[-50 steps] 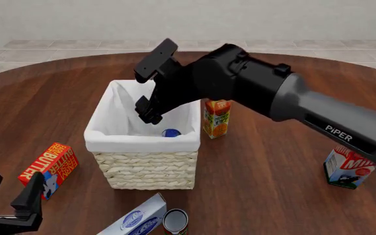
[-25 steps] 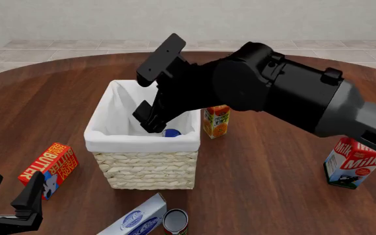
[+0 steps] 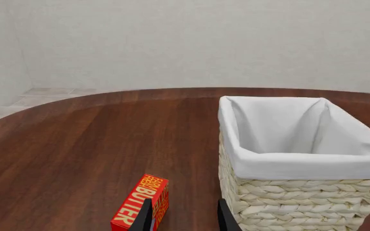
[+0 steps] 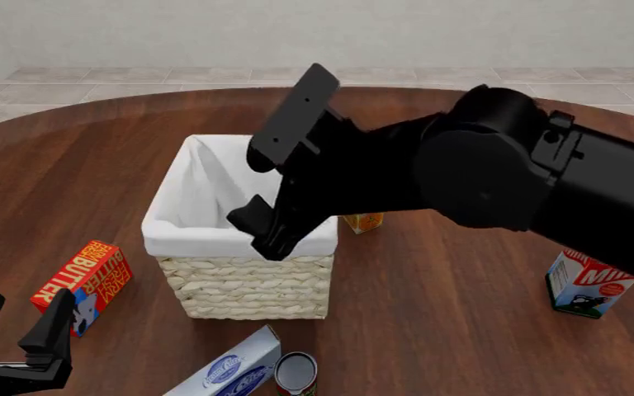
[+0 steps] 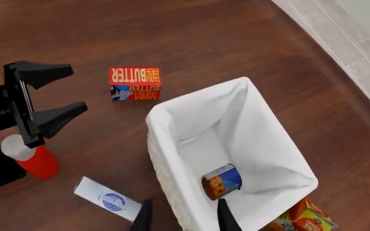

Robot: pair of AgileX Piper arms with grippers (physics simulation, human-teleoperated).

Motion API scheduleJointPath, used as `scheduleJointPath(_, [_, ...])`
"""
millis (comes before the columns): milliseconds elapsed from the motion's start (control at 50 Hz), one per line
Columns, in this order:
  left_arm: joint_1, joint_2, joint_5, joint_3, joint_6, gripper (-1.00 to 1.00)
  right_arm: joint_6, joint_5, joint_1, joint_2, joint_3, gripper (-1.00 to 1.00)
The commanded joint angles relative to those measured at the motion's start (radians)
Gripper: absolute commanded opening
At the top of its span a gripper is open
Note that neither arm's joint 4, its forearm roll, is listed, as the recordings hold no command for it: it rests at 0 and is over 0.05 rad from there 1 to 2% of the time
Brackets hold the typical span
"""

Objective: Pick up the alphabet soup and the tomato sauce, and put them in the basket.

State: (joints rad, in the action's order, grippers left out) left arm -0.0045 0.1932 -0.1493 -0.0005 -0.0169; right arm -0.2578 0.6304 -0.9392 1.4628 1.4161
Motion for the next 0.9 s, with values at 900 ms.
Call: scheduleJointPath(900, [-0.006,-0.117,0.116,0.0,0.003,1.0,0.098,-0.069,-0.135,-0.179,-0.273,1.0])
